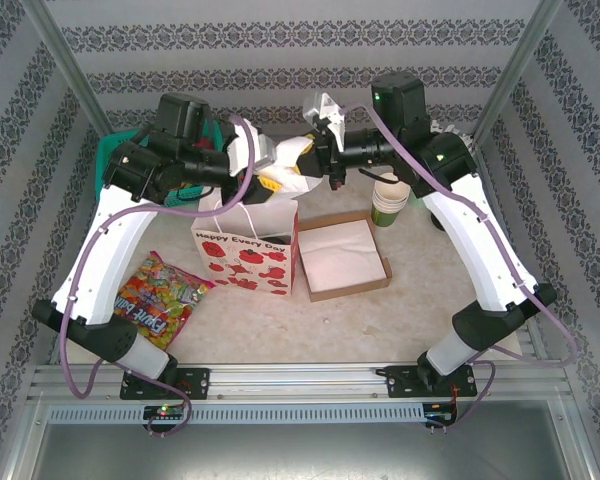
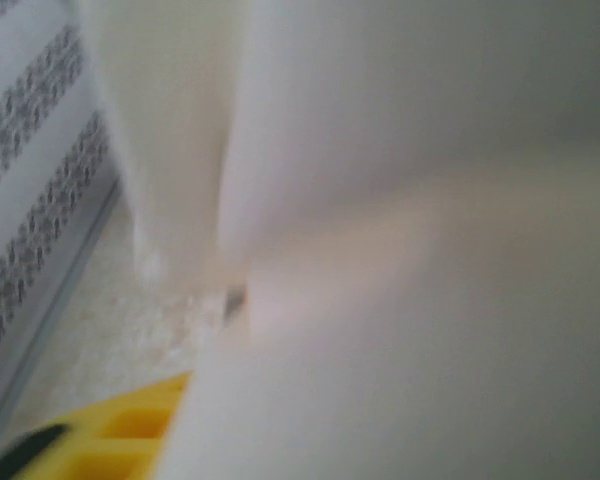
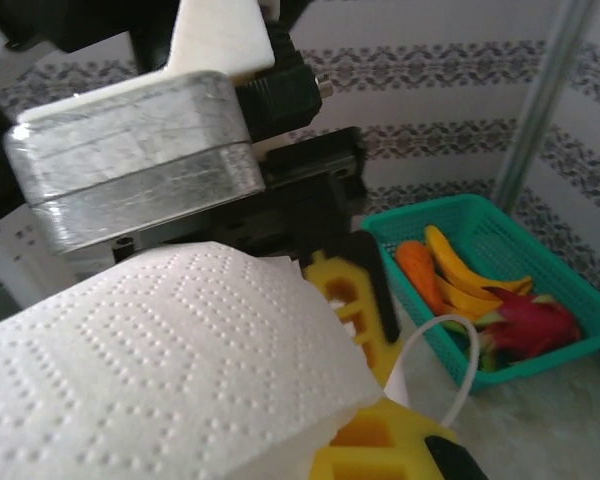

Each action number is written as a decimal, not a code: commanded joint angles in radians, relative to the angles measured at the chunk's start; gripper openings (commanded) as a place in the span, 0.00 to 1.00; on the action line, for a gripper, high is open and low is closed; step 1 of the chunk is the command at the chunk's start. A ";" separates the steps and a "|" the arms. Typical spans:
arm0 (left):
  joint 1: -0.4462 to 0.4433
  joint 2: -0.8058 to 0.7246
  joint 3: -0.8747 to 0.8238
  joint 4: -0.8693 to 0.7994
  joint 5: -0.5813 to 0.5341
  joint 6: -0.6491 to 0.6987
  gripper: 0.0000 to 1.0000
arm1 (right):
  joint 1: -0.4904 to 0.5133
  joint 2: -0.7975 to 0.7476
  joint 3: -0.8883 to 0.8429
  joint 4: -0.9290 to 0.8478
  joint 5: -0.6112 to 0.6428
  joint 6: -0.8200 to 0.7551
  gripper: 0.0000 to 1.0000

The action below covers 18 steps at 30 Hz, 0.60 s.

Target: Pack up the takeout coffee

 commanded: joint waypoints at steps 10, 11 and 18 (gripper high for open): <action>0.097 -0.412 -0.494 0.580 -0.663 -0.562 0.99 | 0.105 0.093 0.012 0.056 0.298 0.306 0.00; 0.097 -0.423 -0.508 0.597 -0.782 -0.626 1.00 | 0.116 0.103 0.014 0.061 0.312 0.331 0.00; 0.103 -0.423 -0.530 0.346 -1.386 -1.047 0.99 | 0.235 0.168 0.027 0.058 0.514 0.473 0.00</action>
